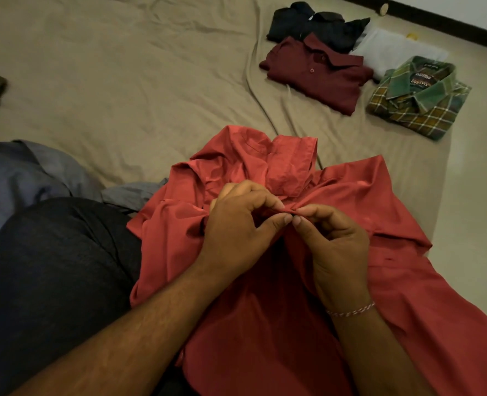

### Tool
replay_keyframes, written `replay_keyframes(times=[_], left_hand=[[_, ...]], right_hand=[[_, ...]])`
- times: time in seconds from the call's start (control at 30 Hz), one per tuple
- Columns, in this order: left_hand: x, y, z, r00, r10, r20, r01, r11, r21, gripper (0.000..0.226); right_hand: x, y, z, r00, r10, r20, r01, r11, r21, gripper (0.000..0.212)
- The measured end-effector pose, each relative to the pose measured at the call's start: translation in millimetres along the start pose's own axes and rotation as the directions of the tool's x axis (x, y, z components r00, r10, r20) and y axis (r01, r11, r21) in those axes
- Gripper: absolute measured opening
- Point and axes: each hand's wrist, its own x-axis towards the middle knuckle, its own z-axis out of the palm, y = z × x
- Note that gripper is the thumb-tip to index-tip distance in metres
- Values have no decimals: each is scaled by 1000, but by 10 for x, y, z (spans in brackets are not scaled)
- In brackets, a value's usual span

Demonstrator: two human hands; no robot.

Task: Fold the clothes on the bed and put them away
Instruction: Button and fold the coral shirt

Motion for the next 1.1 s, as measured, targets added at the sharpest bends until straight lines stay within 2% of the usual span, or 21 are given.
replay_keyframes(times=[0.23,0.4,0.57,0.83,0.9,1.0,1.1], left_hand=[[-74,91,43,999,30,-42,-31,999,-23,12],[-95,125,33,997,14,-81,-16,999,-27,16],[-114,135,37,991,8,-134,-9,1000,-7,13],[-114,160,78,976,-45,-213,18,992,-125,8],[-101,147,75,982,-46,-184,21,991,-135,6],[-68,123,53,995,-30,-95,13,985,-171,6],[-84,172,51,999,-21,-44,11,975,-220,32]], right_hand=[[6,10,-16,996,-86,-26,81,985,-149,16],[-8,-6,-9,982,-188,30,187,923,-335,17],[-3,13,5,964,-256,73,263,876,-405,21],[-9,-38,63,877,-461,136,459,717,-525,15],[6,-23,45,889,-433,148,446,745,-496,15],[27,-12,5,951,-301,73,305,864,-401,15],[66,-20,-19,982,-188,-2,180,942,-282,19]])
